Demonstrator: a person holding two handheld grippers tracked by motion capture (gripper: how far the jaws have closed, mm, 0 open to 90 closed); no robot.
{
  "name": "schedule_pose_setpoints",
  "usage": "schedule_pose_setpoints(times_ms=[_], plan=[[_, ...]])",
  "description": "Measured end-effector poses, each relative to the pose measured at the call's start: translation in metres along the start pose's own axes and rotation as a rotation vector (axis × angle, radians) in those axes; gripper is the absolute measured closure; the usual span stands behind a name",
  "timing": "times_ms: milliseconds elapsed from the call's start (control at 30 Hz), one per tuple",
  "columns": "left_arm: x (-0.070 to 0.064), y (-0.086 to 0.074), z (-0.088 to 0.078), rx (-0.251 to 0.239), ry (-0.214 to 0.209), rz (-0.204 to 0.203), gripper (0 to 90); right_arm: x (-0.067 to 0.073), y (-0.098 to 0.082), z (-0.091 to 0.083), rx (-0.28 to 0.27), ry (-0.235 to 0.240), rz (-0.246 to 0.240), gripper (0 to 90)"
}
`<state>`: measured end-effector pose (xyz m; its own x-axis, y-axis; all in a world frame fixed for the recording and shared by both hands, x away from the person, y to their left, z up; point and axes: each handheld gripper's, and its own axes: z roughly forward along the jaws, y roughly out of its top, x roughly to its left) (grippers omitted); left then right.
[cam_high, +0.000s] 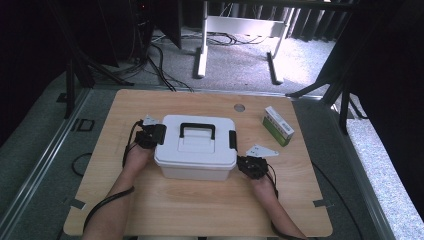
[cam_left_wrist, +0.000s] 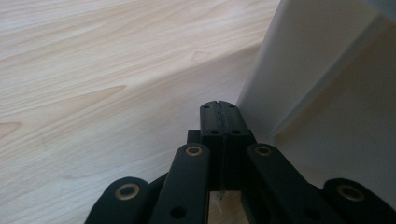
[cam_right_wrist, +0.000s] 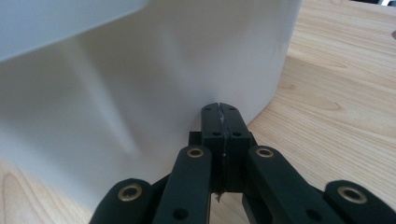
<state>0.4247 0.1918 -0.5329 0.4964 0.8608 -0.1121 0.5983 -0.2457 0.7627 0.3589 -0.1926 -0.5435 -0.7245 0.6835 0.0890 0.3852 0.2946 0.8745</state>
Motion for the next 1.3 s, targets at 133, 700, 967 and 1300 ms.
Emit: schedule_pose_setpoints(times_ms=[133, 700, 967, 1300], plan=[[-0.006, -0.001, -0.001, 0.010, 0.022, -0.011, 90.0, 0.001, -0.004, -0.004, -0.009, 0.003, 0.008, 90.0], [-0.019, -0.005, -0.005, 0.016, 0.098, -0.149, 90.0, -0.005, 0.002, 0.002, 0.012, 0.020, -0.031, 90.0], [-0.033, -0.003, 0.000, 0.023, 0.117, -0.158, 90.0, -0.022, 0.003, -0.001, 0.012, -0.002, -0.014, 90.0], [-0.049, 0.001, 0.005, 0.055, 0.108, -0.110, 90.0, -0.041, 0.002, -0.006, 0.008, -0.022, 0.014, 90.0]])
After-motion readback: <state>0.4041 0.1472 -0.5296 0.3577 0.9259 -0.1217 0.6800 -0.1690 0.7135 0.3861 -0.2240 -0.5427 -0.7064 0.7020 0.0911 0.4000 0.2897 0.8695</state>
